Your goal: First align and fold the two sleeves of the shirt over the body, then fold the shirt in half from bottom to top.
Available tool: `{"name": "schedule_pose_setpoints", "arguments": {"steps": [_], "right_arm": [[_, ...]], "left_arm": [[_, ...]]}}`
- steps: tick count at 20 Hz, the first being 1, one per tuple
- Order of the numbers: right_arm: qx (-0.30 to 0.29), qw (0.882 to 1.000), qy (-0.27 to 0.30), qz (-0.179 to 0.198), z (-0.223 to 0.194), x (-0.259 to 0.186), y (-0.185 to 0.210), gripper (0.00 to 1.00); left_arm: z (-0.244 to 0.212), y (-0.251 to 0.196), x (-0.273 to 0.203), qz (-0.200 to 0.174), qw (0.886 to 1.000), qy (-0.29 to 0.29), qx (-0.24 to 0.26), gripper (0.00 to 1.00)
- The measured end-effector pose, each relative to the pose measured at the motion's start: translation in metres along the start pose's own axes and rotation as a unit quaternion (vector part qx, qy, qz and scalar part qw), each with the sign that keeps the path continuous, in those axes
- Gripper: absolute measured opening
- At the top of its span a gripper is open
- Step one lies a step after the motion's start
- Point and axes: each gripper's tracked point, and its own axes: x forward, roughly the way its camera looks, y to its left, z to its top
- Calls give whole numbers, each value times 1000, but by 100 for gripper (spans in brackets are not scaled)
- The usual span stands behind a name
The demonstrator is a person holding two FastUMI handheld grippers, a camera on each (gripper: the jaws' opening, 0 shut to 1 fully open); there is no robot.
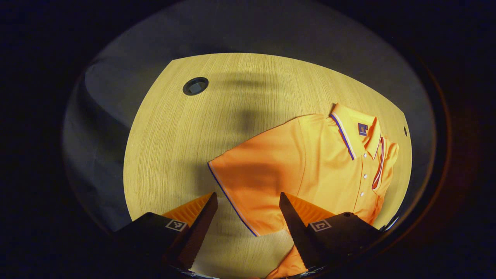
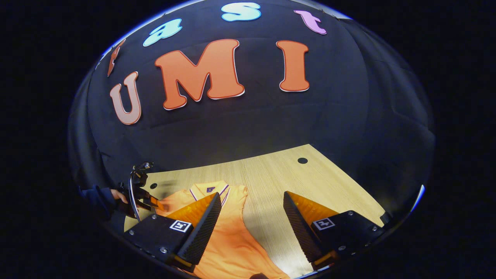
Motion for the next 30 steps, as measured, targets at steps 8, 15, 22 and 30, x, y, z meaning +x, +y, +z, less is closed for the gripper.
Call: {"name": "schedule_pose_setpoints", "arguments": {"steps": [8,15,22,30], "right_arm": [[7,1000,1,-8,-4,-5,-6,98],[9,1000,7,-8,-10,-3,-7,98],[20,1000,11,-14,-14,-5,-14,98],[16,999,20,-32,-15,-9,-20,98]], "left_arm": [[3,5,17,9,1000,6,-11,79],[21,-20,4,-49,998,-48,-10,13],[50,-73,-47,-76,987,-115,84,13],[47,-160,-57,-129,976,-113,138,15]]}}
